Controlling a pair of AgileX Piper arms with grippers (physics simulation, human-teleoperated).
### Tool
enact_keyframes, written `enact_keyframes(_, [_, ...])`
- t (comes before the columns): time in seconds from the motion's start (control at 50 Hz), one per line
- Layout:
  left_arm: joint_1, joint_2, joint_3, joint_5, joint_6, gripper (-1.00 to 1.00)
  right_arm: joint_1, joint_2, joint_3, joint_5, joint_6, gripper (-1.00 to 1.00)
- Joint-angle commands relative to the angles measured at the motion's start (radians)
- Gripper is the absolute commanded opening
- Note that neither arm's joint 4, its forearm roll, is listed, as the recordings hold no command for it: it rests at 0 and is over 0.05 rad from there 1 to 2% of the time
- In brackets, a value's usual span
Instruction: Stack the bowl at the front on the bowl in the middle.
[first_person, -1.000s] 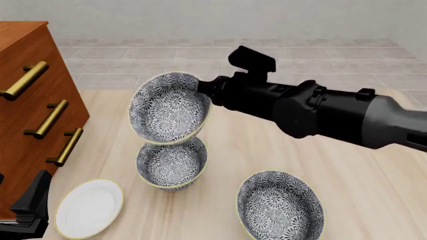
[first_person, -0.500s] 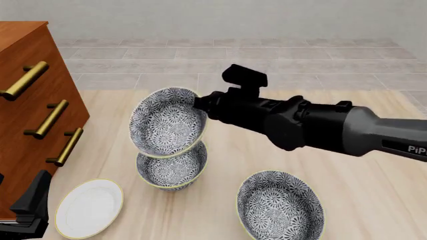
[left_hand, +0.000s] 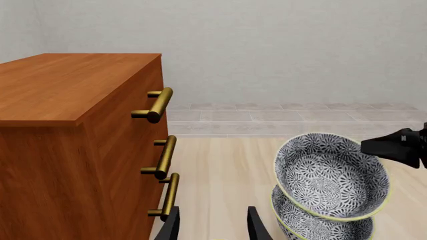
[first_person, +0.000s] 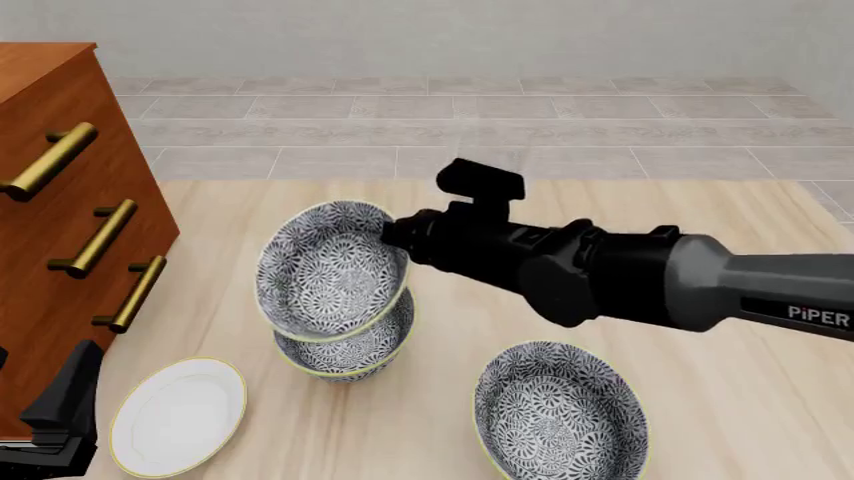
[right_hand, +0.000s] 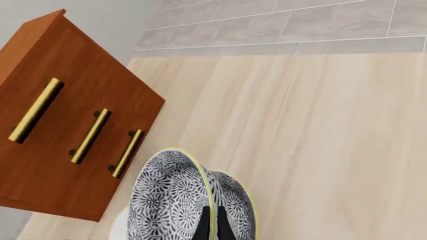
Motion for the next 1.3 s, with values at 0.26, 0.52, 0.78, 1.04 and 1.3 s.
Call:
enact_keyframes(0.26, [0.000, 0.000, 0.000, 0.000, 0.000, 1.00, 0.003, 0.028, 0.031, -0.049, 0.014, -1.00])
enact_keyframes(0.52, [0.000, 0.000, 0.000, 0.000, 0.000, 1.00, 0.011, 0.048, 0.051, -0.076, 0.022, -1.00])
enact_keyframes(0.78, [0.000, 0.000, 0.000, 0.000, 0.000, 1.00, 0.011, 0.057, 0.074, -0.099, 0.026, -1.00])
enact_keyframes(1.04, [0.000, 0.000, 0.000, 0.000, 0.000, 1.00, 0.006, 0.058, 0.075, -0.096, 0.022, -1.00])
enact_keyframes(1.3, [0.000, 0.000, 0.000, 0.000, 0.000, 1.00, -0.008, 0.063, 0.059, -0.082, 0.005, 1.00])
